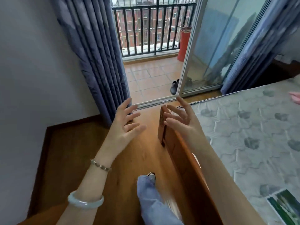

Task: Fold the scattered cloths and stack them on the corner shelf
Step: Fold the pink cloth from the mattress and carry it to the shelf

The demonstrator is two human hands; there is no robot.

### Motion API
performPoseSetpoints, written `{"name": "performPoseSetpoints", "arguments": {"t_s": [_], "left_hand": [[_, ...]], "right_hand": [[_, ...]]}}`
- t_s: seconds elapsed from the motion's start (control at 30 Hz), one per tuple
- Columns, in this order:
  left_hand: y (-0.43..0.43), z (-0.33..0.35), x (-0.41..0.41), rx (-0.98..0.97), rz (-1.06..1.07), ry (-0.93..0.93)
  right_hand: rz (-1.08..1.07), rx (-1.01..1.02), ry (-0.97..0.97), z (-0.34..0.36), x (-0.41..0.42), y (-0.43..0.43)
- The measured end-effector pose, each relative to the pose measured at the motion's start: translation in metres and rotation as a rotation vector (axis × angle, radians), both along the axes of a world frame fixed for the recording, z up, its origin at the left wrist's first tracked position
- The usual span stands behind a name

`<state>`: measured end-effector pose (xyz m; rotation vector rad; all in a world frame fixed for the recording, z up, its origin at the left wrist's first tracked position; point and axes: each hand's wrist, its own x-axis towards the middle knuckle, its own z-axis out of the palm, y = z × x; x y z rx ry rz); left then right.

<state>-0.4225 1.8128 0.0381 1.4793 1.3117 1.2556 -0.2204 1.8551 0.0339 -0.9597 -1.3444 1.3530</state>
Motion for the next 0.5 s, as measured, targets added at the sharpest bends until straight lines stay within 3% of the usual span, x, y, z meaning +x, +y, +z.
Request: {"name": "performPoseSetpoints", "arguments": {"t_s": [0.23, 0.5], "left_hand": [[0.159, 0.013, -0.046, -0.040, -0.087, -0.073], [0.313, 0.014, -0.077, -0.039, -0.167, -0.157]], "right_hand": [[-0.044, -0.108, 0.185, 0.005, -0.047, 0.152], [-0.069, -0.036, 0.031, 0.007, -0.068, 0.281]]}}
